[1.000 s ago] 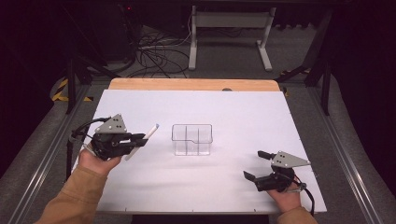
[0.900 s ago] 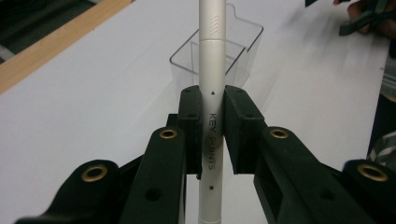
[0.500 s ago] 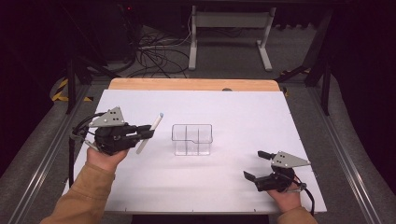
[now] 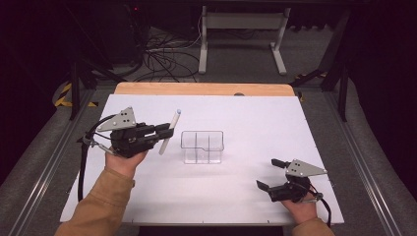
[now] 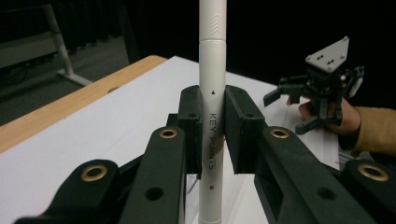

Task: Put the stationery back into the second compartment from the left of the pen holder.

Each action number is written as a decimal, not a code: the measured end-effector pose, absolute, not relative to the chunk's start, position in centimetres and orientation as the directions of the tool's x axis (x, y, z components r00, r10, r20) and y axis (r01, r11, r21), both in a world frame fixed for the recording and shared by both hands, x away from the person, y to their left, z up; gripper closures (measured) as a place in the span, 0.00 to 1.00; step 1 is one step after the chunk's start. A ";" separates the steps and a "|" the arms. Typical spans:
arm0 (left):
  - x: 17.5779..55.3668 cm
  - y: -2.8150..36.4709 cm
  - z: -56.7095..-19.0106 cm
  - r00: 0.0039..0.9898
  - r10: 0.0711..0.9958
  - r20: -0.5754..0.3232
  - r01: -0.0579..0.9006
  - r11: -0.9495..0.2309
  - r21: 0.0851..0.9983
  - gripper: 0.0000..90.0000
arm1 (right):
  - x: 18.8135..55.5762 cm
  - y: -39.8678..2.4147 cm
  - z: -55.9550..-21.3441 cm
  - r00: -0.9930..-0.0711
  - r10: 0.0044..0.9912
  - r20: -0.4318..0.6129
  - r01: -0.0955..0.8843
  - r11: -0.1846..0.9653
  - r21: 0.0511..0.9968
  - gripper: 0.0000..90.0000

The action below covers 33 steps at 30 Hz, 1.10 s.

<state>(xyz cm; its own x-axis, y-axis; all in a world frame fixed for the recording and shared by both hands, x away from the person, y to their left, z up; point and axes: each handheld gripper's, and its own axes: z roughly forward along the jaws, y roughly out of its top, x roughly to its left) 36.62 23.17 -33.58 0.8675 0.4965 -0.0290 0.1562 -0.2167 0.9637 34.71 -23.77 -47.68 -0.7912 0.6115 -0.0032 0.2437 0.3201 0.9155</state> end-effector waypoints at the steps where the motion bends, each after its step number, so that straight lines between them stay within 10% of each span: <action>1: 36.7 23.0 -33.6 0.868 0.496 -0.037 0.158 -0.204 0.966 0.87 | 34.7 -23.8 -47.7 -0.791 0.612 -0.004 0.243 0.321 0.915 0.05; 33: 40.5 16.0 -35.5 0.878 0.472 -0.087 0.156 -0.109 0.982 0.87 | 34.7 -23.8 -47.7 -0.796 0.606 -0.005 0.239 0.321 0.917 0.05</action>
